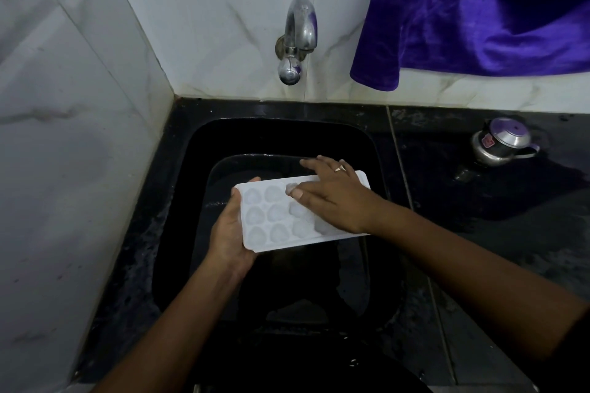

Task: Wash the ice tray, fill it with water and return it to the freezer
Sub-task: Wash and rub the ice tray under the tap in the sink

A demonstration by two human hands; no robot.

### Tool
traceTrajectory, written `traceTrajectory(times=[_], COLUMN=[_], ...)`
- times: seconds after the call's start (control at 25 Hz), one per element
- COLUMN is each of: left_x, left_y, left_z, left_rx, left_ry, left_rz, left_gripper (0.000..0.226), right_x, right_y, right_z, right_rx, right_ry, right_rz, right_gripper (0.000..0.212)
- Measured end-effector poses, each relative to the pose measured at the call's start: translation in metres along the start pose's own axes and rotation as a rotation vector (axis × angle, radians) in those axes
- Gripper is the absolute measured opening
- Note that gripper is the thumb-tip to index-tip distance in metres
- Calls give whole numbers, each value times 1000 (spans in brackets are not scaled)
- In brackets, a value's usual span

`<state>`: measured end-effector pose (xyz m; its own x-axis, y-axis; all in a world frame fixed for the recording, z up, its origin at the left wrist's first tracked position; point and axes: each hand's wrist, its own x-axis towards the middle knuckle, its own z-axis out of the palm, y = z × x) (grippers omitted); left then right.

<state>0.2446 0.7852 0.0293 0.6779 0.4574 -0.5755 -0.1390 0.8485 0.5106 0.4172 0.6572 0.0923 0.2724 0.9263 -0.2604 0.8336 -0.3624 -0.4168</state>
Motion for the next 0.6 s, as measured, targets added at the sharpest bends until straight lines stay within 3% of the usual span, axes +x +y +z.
traceTrajectory(times=[0.2, 0.28, 0.44, 0.6], left_x=[0, 0, -8, -7], left_y=[-5, 3, 8, 5], left_z=[6, 4, 2, 4], left_rx=[18, -9, -10, 0], left_ry=[9, 9, -4, -15], left_rz=[10, 33, 64, 66], left_gripper=[54, 52, 45, 46], right_x=[11, 5, 4, 8], right_y=[-20, -21, -9, -18], right_z=[8, 11, 0, 13], right_rx=[-504, -468, -124, -270], right_ry=[140, 131, 28, 96], right_rz=[-20, -58, -55, -59], right_gripper=[73, 69, 53, 66])
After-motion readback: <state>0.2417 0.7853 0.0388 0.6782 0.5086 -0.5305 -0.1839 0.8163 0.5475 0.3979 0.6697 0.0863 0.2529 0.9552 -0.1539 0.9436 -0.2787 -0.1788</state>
